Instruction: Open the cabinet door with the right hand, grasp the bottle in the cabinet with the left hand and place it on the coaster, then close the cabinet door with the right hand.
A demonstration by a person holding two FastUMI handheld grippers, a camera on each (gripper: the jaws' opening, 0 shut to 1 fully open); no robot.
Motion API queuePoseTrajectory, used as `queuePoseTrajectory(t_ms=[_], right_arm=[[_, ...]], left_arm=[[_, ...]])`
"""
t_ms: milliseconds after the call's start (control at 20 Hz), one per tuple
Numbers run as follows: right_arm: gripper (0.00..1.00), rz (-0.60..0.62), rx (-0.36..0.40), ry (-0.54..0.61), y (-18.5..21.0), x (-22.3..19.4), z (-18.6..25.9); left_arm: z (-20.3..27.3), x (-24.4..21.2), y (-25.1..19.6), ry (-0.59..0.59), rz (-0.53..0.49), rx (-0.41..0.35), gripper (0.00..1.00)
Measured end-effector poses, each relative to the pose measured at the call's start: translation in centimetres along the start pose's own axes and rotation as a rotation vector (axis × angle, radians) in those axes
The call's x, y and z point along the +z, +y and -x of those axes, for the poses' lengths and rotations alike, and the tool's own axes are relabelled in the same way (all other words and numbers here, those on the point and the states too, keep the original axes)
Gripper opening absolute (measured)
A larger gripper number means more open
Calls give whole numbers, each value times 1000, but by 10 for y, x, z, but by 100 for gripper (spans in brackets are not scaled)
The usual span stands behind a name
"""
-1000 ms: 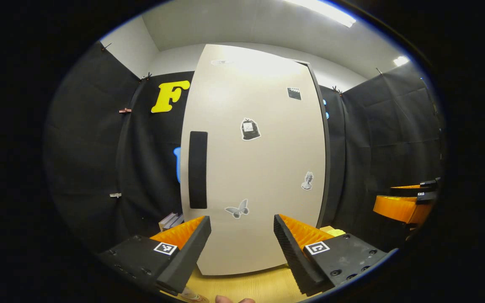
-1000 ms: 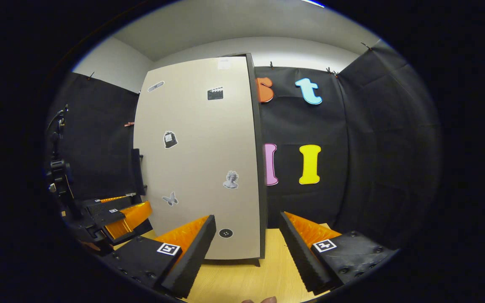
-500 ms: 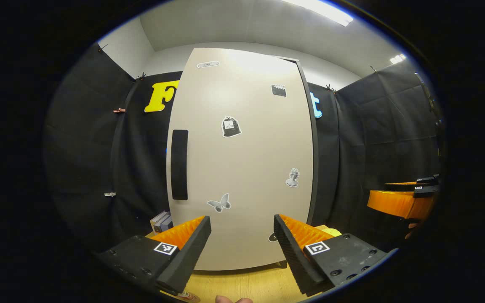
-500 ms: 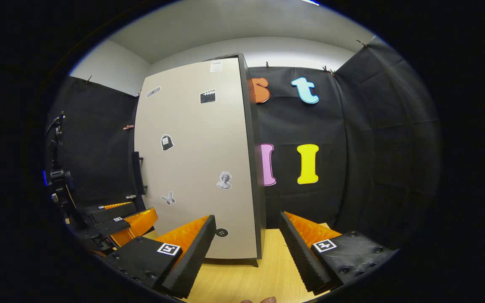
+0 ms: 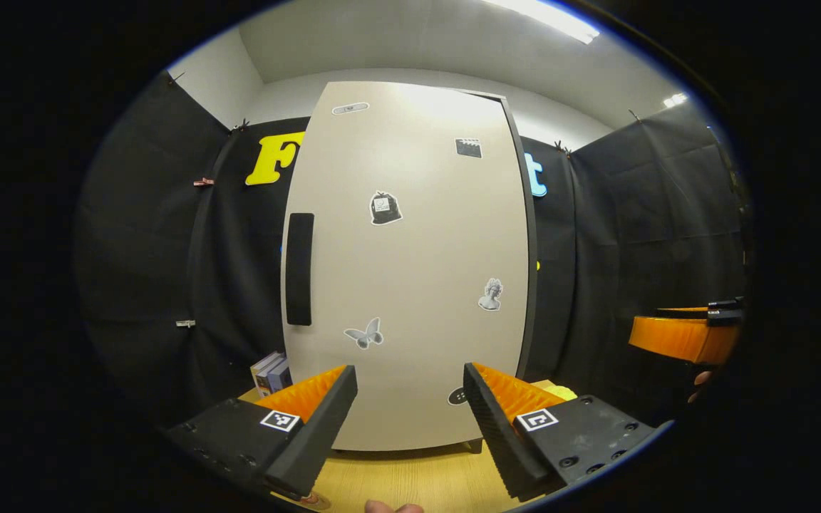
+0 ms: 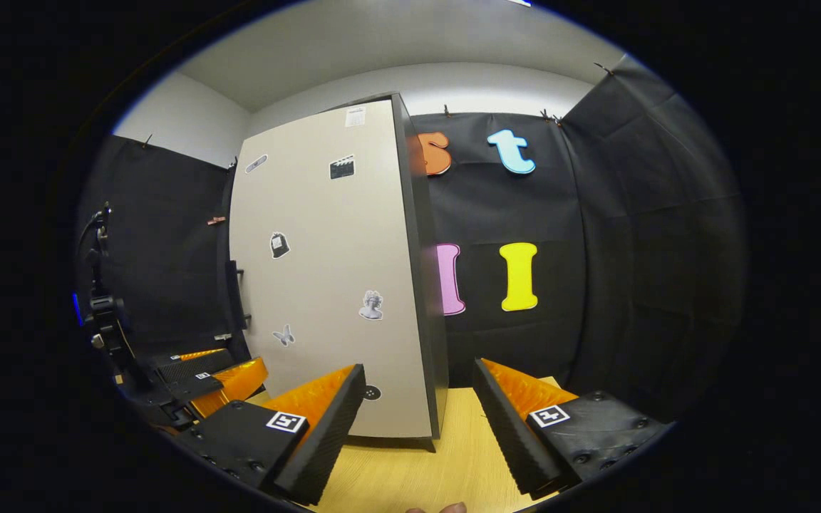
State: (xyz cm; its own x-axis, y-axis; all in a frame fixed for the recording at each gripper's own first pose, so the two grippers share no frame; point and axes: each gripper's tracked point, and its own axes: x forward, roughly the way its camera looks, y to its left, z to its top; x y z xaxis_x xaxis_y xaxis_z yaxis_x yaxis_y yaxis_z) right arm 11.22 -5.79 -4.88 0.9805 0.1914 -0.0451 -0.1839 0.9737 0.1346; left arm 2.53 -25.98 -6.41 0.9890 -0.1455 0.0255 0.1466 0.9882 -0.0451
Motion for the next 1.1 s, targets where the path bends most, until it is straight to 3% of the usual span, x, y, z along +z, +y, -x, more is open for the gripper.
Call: queuePoseTrajectory(t_ms=[1100], right_arm=[[98,-10,12,11,-2,-3,5]], left_arm=[[-1,-10,-6,11,-10,0,95]])
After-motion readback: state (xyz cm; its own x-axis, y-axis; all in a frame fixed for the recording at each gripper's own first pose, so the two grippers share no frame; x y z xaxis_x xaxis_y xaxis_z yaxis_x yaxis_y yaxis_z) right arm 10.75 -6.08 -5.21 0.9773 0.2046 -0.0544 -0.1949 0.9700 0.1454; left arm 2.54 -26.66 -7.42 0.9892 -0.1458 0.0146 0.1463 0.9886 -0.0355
